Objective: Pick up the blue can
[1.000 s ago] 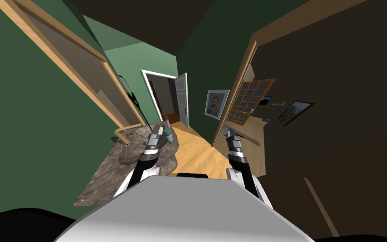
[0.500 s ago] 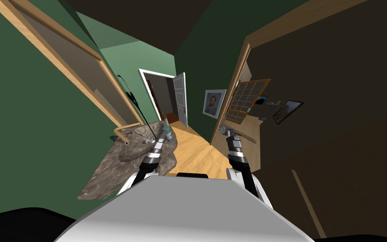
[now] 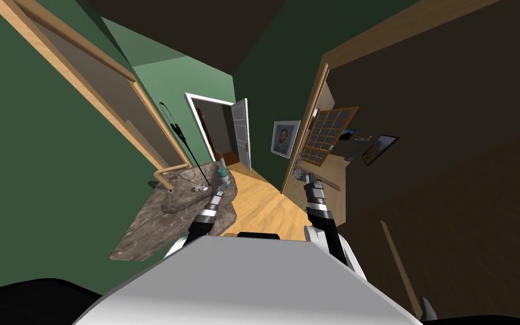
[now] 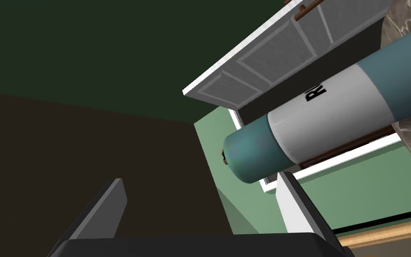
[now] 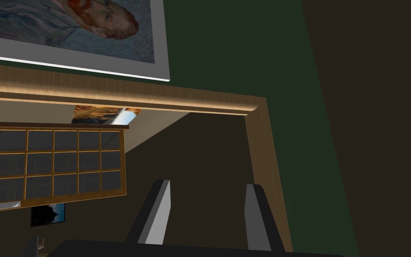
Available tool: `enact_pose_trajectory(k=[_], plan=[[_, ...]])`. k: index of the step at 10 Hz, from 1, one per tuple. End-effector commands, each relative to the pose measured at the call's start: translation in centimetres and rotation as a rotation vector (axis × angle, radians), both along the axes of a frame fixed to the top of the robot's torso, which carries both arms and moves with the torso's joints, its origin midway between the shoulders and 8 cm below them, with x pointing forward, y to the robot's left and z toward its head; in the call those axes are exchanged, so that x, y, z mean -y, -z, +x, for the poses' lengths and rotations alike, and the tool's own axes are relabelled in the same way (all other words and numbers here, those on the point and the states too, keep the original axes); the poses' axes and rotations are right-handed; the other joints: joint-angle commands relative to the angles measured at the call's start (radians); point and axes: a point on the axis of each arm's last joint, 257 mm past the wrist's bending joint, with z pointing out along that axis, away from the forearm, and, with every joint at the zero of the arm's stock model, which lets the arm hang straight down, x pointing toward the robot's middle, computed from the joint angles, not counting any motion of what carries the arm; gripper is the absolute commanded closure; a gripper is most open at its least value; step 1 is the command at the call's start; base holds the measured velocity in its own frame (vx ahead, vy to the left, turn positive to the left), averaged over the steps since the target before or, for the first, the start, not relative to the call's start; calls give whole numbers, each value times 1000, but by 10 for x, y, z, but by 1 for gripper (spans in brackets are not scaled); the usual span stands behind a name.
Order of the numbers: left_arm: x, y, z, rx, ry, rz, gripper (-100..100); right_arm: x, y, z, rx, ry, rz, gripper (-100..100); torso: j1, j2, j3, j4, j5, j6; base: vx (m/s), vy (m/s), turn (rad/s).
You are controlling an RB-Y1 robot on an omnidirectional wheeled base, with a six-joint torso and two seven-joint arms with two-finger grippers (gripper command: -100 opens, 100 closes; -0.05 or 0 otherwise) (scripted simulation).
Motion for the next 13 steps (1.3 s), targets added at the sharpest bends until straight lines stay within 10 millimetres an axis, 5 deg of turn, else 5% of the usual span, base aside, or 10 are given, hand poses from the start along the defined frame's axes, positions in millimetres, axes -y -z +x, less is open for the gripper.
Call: enact_pose_trajectory(k=[1, 6, 13], plan=[[-5, 20, -1, -58, -25, 42, -100, 0, 0, 0, 0, 0, 0, 0, 0, 0, 0, 0, 0, 0, -34, -41, 1], [-41, 60, -12, -186, -85, 315, -100, 0, 0, 0, 0, 0, 0, 0, -1, -10, -5, -2, 0, 0, 72, -65, 88], [-77, 53, -17, -201, -92, 623, -100, 0, 0, 0, 0, 0, 0, 0, 1, -10, -6, -2, 0, 0, 111, -56, 97]])
